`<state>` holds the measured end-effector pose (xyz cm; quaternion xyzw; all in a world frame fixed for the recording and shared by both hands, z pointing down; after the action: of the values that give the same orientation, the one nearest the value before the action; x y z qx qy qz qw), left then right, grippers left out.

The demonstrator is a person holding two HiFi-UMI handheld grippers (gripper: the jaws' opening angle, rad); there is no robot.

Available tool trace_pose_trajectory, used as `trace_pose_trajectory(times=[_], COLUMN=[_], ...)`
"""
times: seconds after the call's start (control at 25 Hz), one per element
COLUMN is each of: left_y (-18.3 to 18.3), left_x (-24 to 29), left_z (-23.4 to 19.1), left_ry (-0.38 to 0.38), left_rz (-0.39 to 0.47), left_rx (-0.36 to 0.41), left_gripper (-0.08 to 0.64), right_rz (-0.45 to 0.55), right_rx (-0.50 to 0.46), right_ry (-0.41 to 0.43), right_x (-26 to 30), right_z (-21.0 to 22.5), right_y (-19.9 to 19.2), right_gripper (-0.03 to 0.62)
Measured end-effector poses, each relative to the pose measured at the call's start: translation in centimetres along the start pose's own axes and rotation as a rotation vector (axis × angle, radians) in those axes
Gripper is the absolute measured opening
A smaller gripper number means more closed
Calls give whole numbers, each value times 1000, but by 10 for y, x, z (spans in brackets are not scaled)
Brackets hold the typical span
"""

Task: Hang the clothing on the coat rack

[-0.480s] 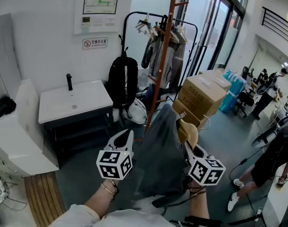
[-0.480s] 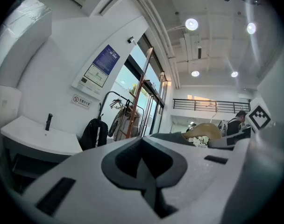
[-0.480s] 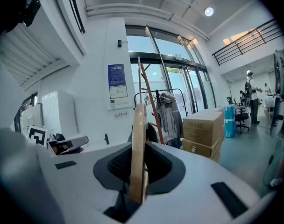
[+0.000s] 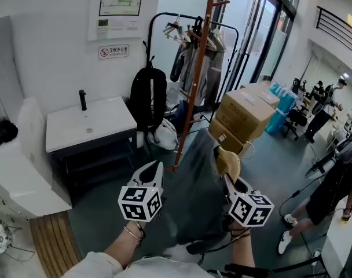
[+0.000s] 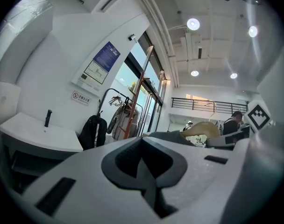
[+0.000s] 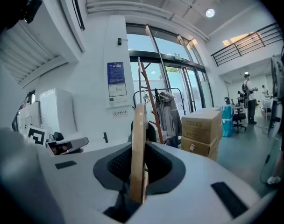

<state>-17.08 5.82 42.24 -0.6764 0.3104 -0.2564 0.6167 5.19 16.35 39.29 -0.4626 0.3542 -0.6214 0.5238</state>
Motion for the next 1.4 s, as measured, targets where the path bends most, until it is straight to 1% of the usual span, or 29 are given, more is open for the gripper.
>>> trace_pose_trajectory(times=[0.12,0.28,0.4,0.56,0.68,0.8,1.12,1.24,1.4], left_y=[-3,-4,-8,-8,-8,-10,-10,-13,-14], left_x=[-4,-5,1,15,32,55,116,133,148], left_z=[-3,-6,-6,-3,-2,-1,9,12,11], left_ry=[-19,-24,-31,-33,-17,3,59,82,122], left_rz=[-10,-10,-23,-26,-24,-25,-14,-19,-20], left_rx=[5,9,13,38,46,37,22,23,25], left_gripper=[8,8,8,8,8,8,8,8,8], right_rz=[4,15,18,19,18,3,-31,-44,-55], right_rx=[22,9,22,21,18,9,-32,-48,-76], right_ry=[-6,-11,-4,6,22,45,133,162,179], right_x=[0,1,6,18,32,53,101,117,135], right_z=[-2,-2,2,11,23,37,70,80,94], right_y=[-2,-1,-2,3,11,22,53,59,67], right_gripper=[69,69,69,69,69,69,69,69,69])
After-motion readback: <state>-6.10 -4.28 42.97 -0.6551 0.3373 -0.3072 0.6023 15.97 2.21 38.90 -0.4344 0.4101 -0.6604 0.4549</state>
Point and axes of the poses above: the fingertips, and each gripper's own axes: x forward along the fingers, z to its right, y out of its top, the point moved 3 cm from there along -x, backward along the fingers, and after that the axes turned 10 degrees about x, right-handed, at the moved point
